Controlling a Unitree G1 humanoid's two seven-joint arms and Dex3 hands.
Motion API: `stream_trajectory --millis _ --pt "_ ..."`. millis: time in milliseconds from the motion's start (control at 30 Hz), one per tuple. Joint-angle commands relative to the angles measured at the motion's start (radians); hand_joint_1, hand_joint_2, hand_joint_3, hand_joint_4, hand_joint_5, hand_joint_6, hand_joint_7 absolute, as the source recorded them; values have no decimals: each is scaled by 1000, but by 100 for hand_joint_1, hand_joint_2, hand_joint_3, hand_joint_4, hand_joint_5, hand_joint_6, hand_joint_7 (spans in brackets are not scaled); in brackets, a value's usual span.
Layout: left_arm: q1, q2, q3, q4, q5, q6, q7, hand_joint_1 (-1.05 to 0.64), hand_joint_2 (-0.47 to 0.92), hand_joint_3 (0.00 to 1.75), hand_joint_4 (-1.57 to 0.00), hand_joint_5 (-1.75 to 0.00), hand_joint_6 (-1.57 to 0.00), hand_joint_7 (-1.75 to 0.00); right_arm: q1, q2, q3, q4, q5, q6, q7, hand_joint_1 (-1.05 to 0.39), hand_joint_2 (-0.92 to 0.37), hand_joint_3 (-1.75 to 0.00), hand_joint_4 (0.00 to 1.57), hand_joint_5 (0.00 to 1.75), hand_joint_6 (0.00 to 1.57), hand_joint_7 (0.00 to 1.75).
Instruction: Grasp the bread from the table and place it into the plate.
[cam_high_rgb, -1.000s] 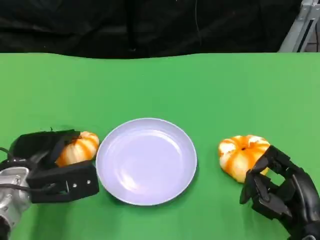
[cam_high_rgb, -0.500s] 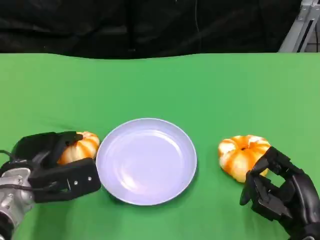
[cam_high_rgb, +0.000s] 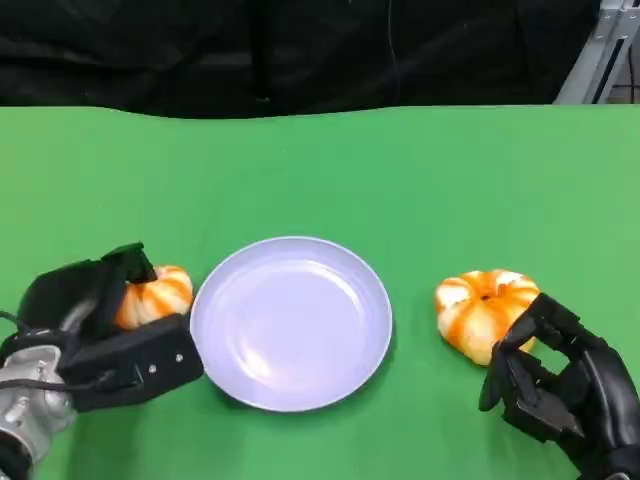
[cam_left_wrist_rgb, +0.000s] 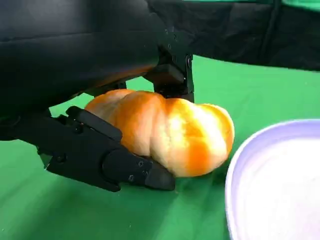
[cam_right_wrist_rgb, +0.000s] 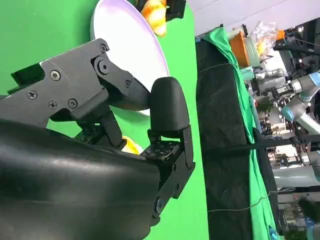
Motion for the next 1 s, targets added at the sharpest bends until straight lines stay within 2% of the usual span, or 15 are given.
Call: stream_trajectory --millis 33,300,500,567,633,667,800,900,1000 --pt "30 30 42 -49 -42 -28 7 0 88 34 -70 -175 -51 -175 -3 -22 -14 7 18 -11 20 -13 -63 -107 82 175 60 172" --pt "44 74 79 -158 -42 -23 14 -1 87 37 -70 -175 -54 -174 -2 -17 -20 8 14 -10 22 -15 -62 -106 81 175 60 168" --pt "78 107 110 -352 -54 -28 -48 -2 84 39 -73 -175 -57 -172 -4 -19 -22 11 17 -8 29 -15 -61 -107 83 175 61 167" --pt "97 106 115 -431 -59 -10 -87 -3 77 52 -75 -175 -65 -162 -4 -18 -20 11 14 -10 27 -15 -61 -107 83 175 61 167" --pt "116 101 120 -506 -63 14 -129 -5 65 76 -75 -175 -69 -159 -3 -15 -20 11 12 -16 24 -16 -61 -106 82 175 61 167" --pt "125 97 121 -548 -65 29 -156 -4 60 83 -76 -175 -70 -157 -1 -13 -18 6 11 -12 20 -15 -61 -107 82 175 61 168" --pt "146 81 115 -659 -49 68 -214 0 57 87 -75 -175 -69 -158 -4 -13 -18 14 15 -28 34 -13 -61 -109 82 175 58 171" --pt "151 74 102 -705 -28 75 -234 3 58 86 -72 -175 -61 -171 -3 -10 -15 10 6 -25 22 -15 -60 -109 82 175 59 171" --pt "149 47 78 -728 -14 74 -262 4 58 85 -72 -175 -59 -174 -2 -10 -15 10 6 -28 22 -15 -59 -109 82 175 59 171"
